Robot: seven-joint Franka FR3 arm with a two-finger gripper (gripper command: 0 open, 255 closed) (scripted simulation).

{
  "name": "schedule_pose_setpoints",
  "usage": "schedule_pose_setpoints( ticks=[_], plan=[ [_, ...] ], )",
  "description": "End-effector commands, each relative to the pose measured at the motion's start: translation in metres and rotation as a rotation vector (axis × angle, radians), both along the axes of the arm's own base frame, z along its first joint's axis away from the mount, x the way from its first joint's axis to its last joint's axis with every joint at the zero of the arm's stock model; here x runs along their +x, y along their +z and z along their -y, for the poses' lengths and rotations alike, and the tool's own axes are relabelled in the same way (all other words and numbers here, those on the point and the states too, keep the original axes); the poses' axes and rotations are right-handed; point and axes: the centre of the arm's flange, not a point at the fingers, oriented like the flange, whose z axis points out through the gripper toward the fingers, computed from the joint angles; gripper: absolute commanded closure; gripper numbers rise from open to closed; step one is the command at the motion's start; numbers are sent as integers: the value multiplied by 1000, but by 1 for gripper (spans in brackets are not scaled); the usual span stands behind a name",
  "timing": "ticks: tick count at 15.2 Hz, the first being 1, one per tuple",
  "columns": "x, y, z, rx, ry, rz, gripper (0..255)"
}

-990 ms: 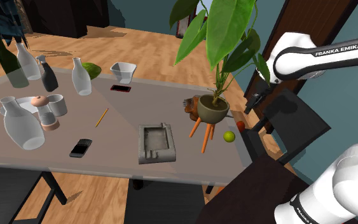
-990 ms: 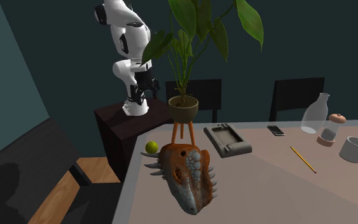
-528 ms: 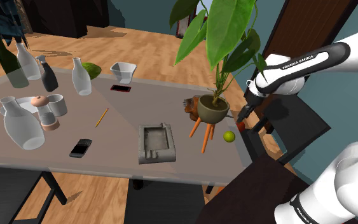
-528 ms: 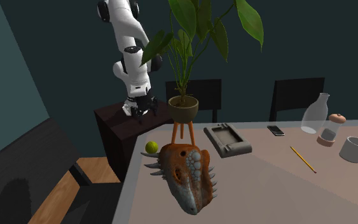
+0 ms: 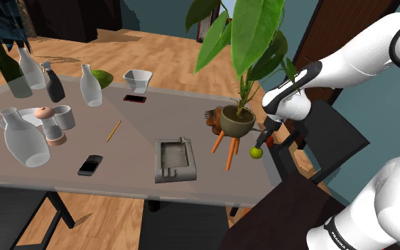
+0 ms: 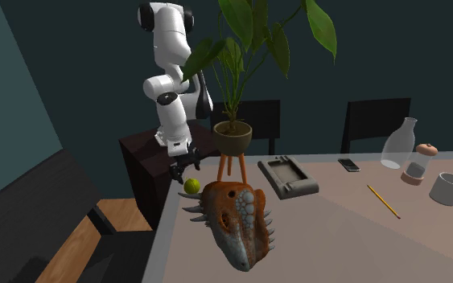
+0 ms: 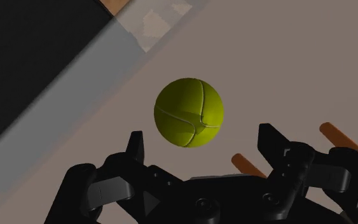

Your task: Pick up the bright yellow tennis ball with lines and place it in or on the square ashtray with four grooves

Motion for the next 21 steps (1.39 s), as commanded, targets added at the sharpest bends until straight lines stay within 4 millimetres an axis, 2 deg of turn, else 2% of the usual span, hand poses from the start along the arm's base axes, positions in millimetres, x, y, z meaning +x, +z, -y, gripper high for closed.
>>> schedule_pose_setpoints(
  ticks=[1, 8, 15, 16, 21],
  plan=[
    [1, -17, 2, 7, 6, -1, 0],
    [2, -51, -3, 7, 6, -1, 0],
    [2, -51, -3, 7, 6, -1, 0],
    [2, -51, -3, 7, 6, -1, 255],
    [2, -51, -3, 7, 6, -1, 255]
  ],
)
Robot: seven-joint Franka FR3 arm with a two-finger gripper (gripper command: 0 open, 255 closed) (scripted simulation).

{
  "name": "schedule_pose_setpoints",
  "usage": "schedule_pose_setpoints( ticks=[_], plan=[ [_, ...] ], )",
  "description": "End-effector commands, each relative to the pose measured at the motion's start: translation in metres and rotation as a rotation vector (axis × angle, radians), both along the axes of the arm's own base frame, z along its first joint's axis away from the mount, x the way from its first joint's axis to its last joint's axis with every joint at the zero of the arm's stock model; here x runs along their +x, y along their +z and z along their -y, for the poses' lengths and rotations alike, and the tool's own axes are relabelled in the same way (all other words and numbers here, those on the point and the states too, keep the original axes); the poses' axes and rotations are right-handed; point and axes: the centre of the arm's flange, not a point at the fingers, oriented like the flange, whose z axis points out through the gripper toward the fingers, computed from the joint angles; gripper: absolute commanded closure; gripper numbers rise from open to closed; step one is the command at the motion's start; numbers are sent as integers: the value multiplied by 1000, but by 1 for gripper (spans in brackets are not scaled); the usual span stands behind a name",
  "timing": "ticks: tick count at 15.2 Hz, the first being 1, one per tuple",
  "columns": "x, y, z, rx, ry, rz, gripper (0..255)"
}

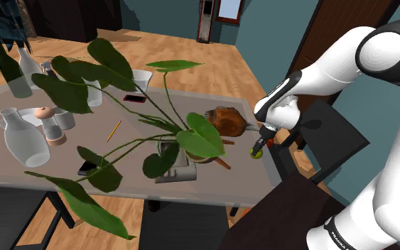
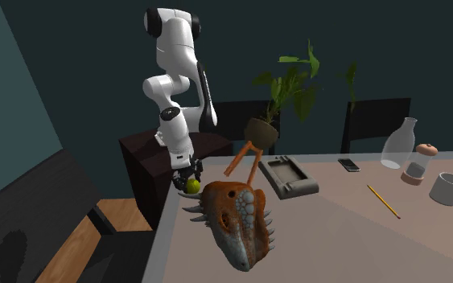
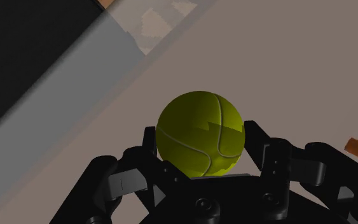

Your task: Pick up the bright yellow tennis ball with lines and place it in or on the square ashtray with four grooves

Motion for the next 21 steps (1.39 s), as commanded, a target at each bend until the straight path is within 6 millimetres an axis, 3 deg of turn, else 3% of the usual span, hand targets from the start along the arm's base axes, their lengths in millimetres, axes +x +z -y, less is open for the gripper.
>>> schedule_pose_setpoints(
  ticks=[1, 4, 21],
  plan=[
    [0, 0, 0, 0, 0, -1, 255],
    [0, 0, 0, 0, 0, -1, 255],
    [0, 89, 0, 0, 0, -1, 255]
  ],
)
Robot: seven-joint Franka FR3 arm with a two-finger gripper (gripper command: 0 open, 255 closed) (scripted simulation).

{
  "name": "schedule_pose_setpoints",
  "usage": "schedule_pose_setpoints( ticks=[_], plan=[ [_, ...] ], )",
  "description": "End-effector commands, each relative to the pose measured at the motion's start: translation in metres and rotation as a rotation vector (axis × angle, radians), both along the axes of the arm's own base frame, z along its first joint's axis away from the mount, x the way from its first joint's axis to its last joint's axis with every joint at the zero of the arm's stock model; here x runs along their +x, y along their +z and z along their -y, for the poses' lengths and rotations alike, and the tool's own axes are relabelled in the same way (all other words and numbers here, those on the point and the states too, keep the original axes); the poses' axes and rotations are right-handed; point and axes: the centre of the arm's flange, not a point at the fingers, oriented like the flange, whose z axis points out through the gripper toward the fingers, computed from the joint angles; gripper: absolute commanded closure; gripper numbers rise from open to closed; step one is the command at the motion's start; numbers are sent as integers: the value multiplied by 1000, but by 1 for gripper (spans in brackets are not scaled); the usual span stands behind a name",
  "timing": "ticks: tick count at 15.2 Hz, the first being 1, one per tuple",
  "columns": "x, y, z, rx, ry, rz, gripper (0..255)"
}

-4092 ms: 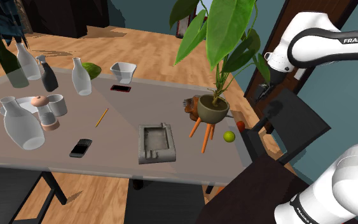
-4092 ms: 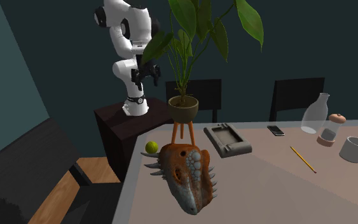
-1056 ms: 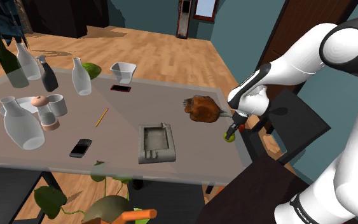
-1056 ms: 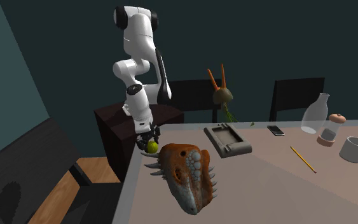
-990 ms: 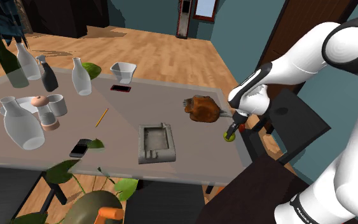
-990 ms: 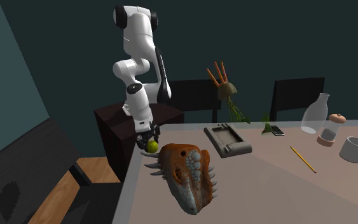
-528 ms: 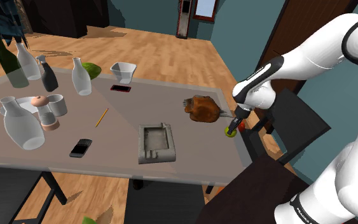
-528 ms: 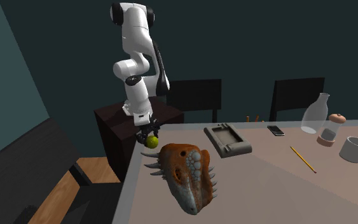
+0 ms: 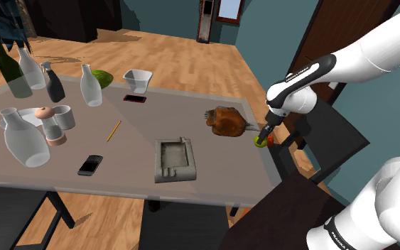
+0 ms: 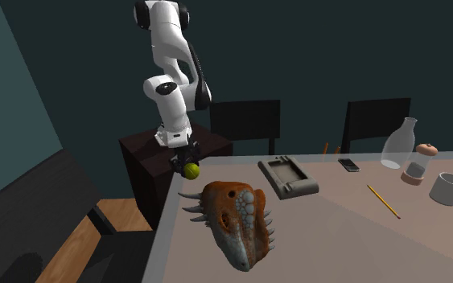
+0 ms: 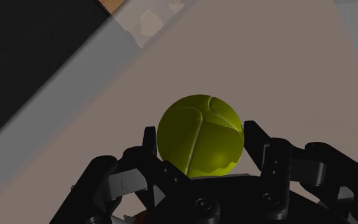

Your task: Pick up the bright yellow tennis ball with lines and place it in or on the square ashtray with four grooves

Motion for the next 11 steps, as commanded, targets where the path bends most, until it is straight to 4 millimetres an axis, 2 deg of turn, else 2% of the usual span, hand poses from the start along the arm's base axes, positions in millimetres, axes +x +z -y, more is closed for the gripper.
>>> schedule_pose_setpoints(
  ticks=[1, 6, 11],
  plan=[
    [1, 11, 0, 0, 0, 0, 255],
    [1, 36, 0, 0, 0, 0, 255],
    [32, 37, -59, 0, 0, 0, 255]
  ],
)
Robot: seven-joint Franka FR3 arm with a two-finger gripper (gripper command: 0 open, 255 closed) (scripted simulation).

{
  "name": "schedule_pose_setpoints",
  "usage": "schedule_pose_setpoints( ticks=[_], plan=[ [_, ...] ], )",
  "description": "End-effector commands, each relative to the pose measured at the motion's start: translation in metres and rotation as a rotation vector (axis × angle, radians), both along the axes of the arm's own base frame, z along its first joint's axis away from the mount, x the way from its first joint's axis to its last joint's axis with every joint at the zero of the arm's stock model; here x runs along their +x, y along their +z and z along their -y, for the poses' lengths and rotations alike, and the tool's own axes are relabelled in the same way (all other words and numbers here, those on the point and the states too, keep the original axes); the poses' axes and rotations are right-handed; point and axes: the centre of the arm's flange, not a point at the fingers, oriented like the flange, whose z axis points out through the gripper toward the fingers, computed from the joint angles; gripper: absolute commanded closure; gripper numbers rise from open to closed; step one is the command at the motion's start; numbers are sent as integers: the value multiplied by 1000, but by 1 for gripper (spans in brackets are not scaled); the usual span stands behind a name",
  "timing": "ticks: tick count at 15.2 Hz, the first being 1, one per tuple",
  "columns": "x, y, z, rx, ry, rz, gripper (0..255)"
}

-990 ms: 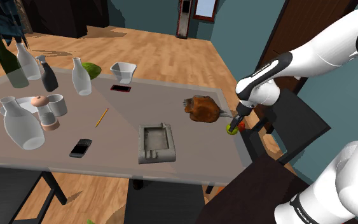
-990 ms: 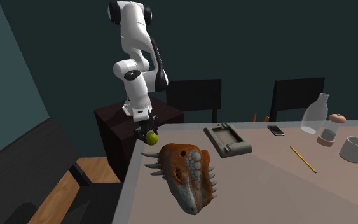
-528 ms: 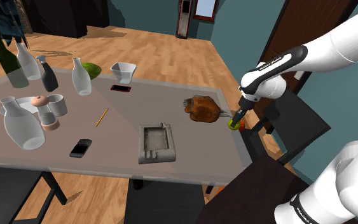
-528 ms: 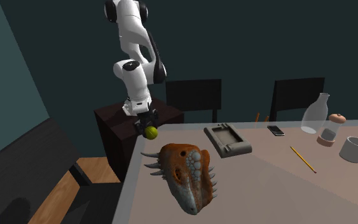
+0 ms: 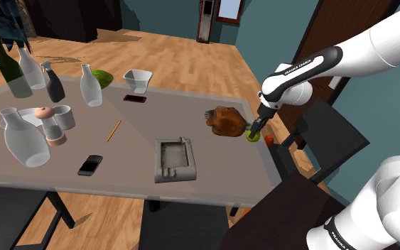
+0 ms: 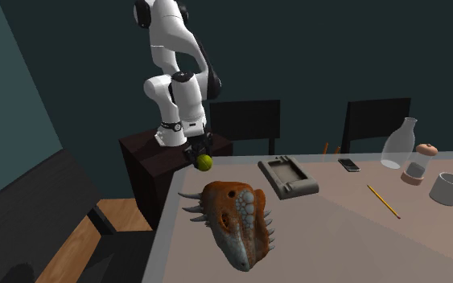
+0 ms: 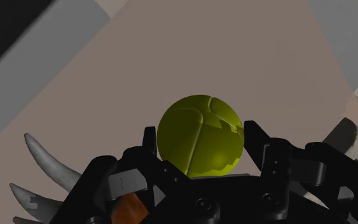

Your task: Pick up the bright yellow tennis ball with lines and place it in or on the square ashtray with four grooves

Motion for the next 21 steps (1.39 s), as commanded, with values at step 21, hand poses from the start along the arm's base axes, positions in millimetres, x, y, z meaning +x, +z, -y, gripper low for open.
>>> schedule_pose_setpoints(
  ticks=[21],
  plan=[
    [133, 6, -258, 0, -1, 0, 255]
  ],
)
